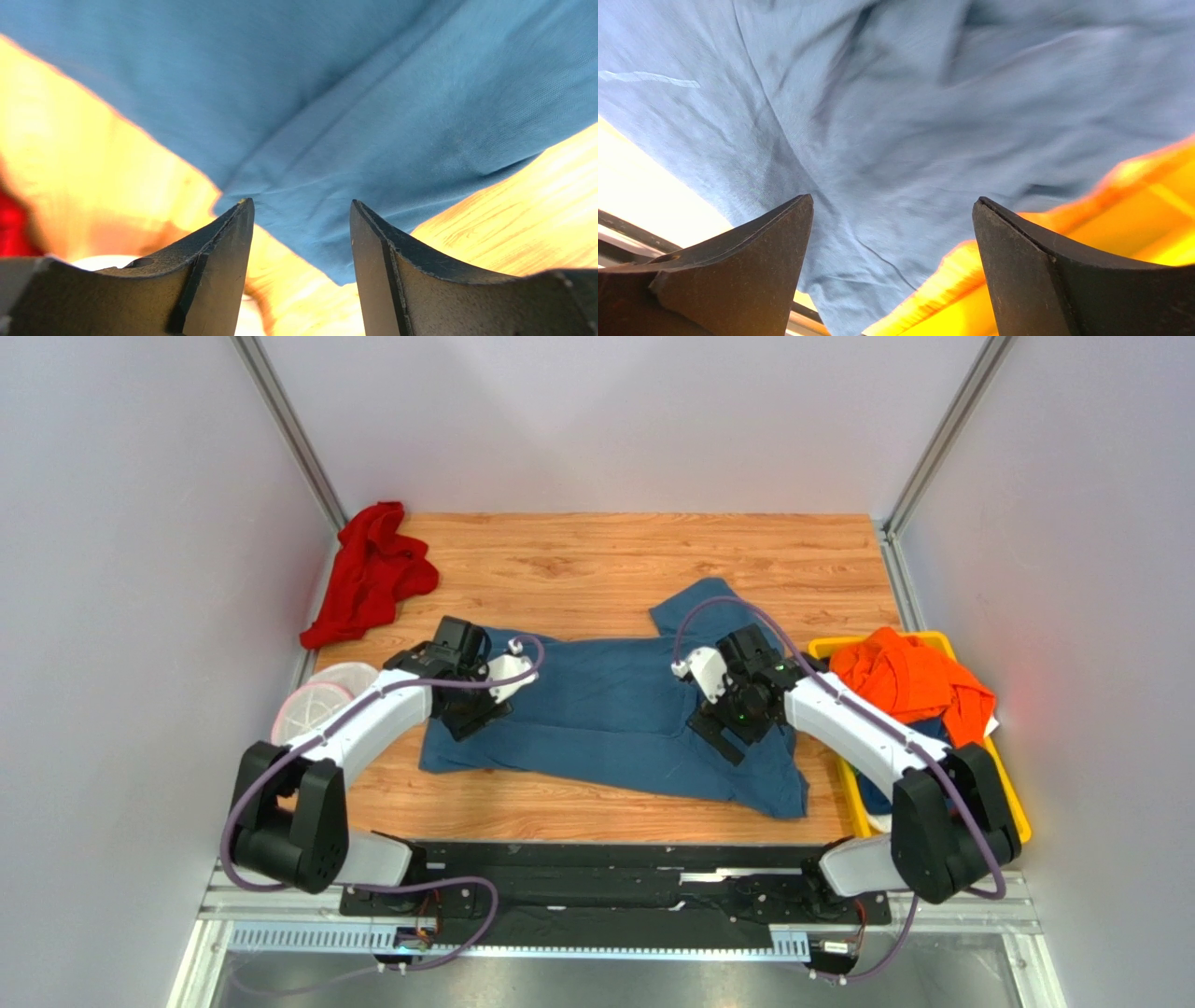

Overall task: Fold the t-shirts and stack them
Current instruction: Fold the flattened tshirt in 1/3 of the way, then grap the side of the flattened tshirt furthest away from the robot with both arms

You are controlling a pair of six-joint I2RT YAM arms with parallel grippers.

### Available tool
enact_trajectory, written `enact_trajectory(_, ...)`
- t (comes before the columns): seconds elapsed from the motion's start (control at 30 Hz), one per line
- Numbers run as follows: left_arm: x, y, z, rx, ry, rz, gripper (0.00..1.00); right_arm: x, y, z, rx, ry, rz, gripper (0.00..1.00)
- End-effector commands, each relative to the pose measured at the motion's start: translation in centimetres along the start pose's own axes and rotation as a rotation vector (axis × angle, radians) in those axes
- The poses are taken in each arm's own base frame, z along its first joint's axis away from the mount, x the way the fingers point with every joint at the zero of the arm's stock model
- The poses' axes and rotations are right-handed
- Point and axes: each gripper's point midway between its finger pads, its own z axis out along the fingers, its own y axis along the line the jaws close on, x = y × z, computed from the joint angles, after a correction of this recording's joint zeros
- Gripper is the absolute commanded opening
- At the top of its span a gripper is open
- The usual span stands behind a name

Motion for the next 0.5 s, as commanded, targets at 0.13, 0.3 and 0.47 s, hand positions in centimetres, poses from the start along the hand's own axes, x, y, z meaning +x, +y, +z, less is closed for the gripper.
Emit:
enact_trajectory(0.13,-6.8,4.6,-5.1,-0.123,-0.221,-0.015,0.64,-7.9,-6.0,-6.7,0.248,-0.238,0.03,0.9)
enact_trajectory(0.3,-10.3,7.7,-4.5,-0.136,-0.248,0.004,0.64,-11.8,-11.0,-6.7,0.277,-0.321,0.147,0.89)
enact_trajectory(0.47,-12.9,10.2,-3.2,-0.126,-0.261,0.002,0.64,-16.9,-17.7,-5.4,0.287,-0.386,0.285,0.88)
